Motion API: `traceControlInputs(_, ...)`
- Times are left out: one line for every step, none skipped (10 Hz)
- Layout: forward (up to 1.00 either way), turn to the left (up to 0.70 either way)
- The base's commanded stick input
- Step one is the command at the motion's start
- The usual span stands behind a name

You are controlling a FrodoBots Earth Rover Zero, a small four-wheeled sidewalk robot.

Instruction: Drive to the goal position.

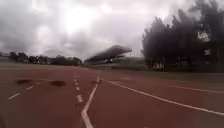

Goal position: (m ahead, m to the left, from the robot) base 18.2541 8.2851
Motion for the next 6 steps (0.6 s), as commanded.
traceControlInputs(0.7,0.0)
traceControlInputs(0.7,0.0)
traceControlInputs(0.7,0.0)
traceControlInputs(0.7,0.0)
traceControlInputs(0.7,0.0)
traceControlInputs(0.7,0.0)
